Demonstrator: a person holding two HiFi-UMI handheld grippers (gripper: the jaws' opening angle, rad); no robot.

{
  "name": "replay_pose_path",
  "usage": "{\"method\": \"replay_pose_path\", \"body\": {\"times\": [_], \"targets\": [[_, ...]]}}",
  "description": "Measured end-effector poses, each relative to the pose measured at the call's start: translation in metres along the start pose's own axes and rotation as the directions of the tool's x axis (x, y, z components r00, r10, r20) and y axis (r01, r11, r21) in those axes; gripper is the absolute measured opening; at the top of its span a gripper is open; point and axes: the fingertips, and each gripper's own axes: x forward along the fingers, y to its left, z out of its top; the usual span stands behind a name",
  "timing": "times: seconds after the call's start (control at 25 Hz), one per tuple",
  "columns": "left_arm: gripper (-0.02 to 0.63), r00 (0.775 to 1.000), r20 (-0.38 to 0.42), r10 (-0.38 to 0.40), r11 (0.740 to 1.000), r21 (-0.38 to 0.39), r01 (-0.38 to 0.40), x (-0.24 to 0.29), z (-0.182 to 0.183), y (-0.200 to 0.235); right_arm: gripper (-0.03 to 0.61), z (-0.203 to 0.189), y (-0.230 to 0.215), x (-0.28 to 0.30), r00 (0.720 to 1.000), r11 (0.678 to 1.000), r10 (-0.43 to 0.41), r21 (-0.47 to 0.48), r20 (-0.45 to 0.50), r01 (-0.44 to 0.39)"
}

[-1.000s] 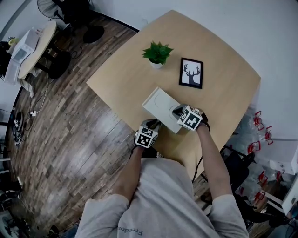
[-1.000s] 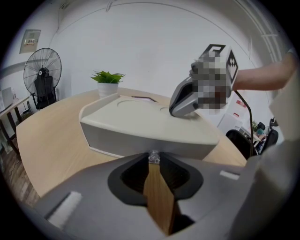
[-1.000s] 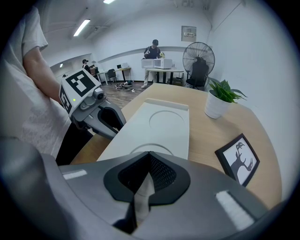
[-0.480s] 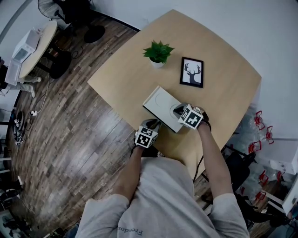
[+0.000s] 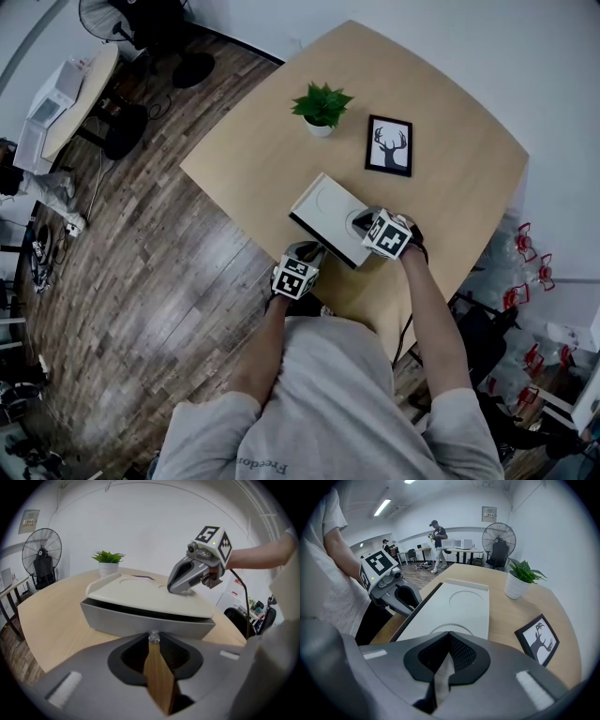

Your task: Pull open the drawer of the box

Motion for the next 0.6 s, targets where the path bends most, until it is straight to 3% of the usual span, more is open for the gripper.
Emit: {"method": "replay_pose_path", "body": {"times": [0.6], "targets": [[0.130,1.000,0.002,-0.017,1.000,-0.011,0.017,-0.0090,-0.0088,0.0013,0.002,0.0003,0.0008,0.0008,1.000,1.000,-0.002,0.001,-0.001,0.002]]}}
